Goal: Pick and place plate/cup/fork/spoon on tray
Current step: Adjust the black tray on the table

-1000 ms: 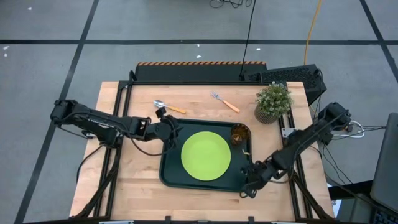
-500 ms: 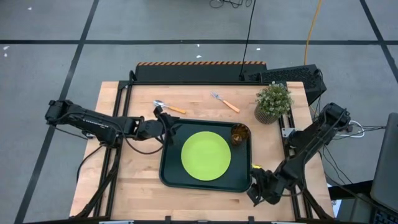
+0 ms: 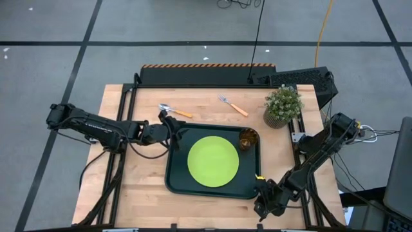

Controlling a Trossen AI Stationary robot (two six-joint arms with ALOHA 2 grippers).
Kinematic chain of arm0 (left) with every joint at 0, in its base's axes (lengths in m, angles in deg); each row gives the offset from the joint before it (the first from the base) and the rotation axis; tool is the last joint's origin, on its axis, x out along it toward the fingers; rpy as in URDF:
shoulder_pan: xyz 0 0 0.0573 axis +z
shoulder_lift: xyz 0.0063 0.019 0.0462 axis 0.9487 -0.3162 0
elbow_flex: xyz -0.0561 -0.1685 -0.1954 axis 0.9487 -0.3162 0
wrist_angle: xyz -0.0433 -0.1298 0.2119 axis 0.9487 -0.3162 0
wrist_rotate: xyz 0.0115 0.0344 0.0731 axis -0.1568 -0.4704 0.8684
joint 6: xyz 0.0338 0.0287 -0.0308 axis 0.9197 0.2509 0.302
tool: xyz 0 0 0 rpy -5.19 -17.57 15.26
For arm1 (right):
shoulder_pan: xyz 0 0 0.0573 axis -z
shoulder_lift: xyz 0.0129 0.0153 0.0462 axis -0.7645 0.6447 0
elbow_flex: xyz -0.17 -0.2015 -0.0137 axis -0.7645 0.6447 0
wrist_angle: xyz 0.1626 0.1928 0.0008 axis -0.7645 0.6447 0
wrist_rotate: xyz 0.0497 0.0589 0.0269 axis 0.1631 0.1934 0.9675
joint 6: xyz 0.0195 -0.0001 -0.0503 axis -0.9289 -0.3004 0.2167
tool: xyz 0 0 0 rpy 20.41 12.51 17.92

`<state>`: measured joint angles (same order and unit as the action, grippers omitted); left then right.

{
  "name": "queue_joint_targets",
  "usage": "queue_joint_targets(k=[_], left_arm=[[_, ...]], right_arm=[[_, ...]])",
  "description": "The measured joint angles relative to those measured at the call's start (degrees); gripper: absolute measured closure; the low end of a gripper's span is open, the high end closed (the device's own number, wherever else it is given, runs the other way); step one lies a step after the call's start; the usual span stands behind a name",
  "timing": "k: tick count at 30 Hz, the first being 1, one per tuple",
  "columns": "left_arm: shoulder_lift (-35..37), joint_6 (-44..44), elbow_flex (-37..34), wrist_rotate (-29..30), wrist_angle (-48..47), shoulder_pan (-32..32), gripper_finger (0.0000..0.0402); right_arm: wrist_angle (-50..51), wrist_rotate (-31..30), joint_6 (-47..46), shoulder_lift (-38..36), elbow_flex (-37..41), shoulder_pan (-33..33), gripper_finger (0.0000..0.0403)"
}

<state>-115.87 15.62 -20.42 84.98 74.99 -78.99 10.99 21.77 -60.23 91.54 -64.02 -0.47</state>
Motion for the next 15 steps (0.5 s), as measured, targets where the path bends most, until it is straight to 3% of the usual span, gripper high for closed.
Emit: queue_joint_targets(k=[15], left_arm=[[-0.02, -2.30, 0.00, -0.04, 0.35, 0.00, 0.0227]], right_arm=[[-1.20, -1.33, 2.51, 3.42, 1.36, -0.04, 0.0403]])
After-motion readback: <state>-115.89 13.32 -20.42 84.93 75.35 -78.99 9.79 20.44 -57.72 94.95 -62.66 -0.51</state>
